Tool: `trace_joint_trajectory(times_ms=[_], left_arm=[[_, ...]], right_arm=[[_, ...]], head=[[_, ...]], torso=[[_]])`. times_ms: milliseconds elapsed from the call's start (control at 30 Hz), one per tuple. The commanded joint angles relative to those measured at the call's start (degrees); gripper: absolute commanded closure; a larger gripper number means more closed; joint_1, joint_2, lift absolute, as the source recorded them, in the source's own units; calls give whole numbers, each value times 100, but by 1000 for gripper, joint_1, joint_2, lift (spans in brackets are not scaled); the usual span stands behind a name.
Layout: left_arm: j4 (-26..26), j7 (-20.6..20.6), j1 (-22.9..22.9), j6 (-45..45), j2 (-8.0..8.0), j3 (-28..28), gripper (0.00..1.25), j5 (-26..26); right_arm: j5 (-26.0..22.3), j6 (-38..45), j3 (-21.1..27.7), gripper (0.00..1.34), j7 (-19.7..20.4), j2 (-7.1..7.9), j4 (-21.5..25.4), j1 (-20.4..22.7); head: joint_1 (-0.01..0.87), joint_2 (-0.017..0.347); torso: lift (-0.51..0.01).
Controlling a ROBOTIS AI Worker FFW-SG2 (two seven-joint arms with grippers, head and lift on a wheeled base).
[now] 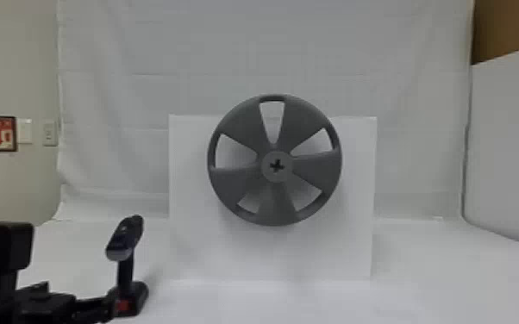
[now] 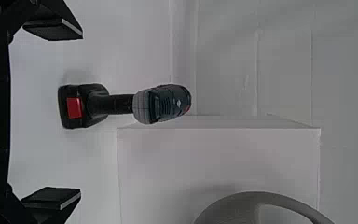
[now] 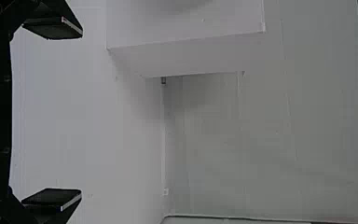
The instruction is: Grasp the drill and bring into the middle of wheel
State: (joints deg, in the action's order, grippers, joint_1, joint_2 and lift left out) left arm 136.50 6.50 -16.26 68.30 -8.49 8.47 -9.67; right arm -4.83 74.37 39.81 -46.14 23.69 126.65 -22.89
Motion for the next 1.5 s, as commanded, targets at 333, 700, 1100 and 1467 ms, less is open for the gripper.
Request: trace_joint_trajectory(times_ms=[333,700,1100,1467], left_arm=[[-9,-9,-9,8,5,-12,101,0],[-27,-9,-9,0,5,-30,101,0],[-27,-9,-17,8,5,-30,101,-9],[-27,-9,-17,8,5,-30,101,-27]], right_arm=[[0,42,-18,101,0,22,0,4],[-9,69,-35,101,0,39,0,4],[0,86,-53,101,0,48,0,4],[0,104,-61,99,0,57,-9,4]], head=[[54,31],[54,31],[54,31],[54,31]], torso=[[-403],[-403],[-403],[-403]])
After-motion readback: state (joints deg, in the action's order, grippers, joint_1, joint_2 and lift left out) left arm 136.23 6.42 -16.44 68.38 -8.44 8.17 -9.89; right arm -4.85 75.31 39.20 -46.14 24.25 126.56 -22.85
